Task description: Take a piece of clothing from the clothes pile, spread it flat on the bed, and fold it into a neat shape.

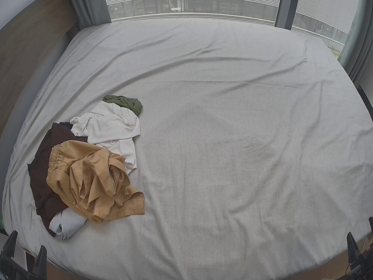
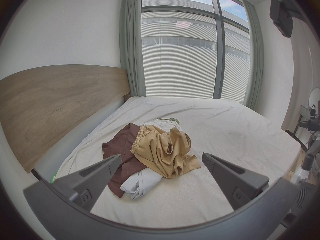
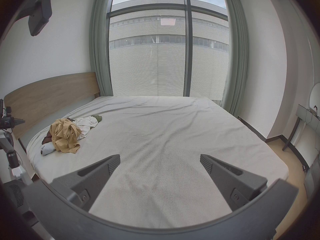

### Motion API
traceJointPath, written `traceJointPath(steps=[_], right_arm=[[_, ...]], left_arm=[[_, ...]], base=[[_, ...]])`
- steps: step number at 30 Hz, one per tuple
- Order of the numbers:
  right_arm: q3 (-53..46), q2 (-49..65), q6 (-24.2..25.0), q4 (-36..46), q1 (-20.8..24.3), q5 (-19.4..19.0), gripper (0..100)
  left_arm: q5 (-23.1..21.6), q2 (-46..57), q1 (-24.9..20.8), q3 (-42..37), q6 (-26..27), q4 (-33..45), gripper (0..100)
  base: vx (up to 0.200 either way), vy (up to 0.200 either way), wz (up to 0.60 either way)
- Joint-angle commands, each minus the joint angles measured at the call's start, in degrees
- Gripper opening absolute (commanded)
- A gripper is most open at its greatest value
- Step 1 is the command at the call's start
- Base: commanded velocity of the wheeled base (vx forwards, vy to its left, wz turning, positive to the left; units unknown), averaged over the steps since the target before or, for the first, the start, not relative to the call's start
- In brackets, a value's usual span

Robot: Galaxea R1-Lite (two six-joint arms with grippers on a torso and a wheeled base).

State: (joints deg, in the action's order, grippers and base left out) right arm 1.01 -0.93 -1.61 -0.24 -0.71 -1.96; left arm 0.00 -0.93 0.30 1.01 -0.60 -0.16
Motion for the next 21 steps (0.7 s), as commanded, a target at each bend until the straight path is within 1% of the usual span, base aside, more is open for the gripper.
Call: traceJointPath(steps=[1,3,5,8,10,13,15,21], right_arm=[[0.1,0.8,-0.5,-1.3,0.0,-0.3,100],[6.5,-3.2,-0.6,-5.7,-0.5,-0.5,100],[10.9,-10.9,-0.7,-7.5,-0.6,-1.0,100],[11.1,-14.9,-0.4,-8.3,0.4,-2.3,100],[10.7,-18.8,0.1,-8.5,1.8,-2.3,100],[11.3,-23.2,2.0,-9.2,2.4,-2.6,100],[12.6,-27.6,3.7,-11.3,3.0,-3.3,100],[16.8,-41.4,4.9,-19.3,5.9,-3.4,100]], left_arm=[[0.0,0.9,0.0,-1.0,0.0,0.0,100],[0.0,0.9,0.0,-1.0,0.1,0.0,100],[0.0,0.9,0.0,-1.0,0.2,0.0,100],[0.0,0.9,0.0,-1.0,0.0,0.0,100],[0.0,0.9,0.0,-1.0,0.0,0.0,100],[0.0,0.9,0.0,-1.0,0.0,0.0,100],[0.0,0.9,0.0,-1.0,-0.1,0.0,100],[0.0,0.9,0.0,-1.0,-0.3,0.0,100]], base=[[0.000,0.000,0.00],[0.000,0.000,0.00],[0.000,0.000,0.00],[0.000,0.000,0.00],[0.000,0.000,0.00],[0.000,0.000,0.00],[0.000,0.000,0.00],[0.000,0.000,0.00]])
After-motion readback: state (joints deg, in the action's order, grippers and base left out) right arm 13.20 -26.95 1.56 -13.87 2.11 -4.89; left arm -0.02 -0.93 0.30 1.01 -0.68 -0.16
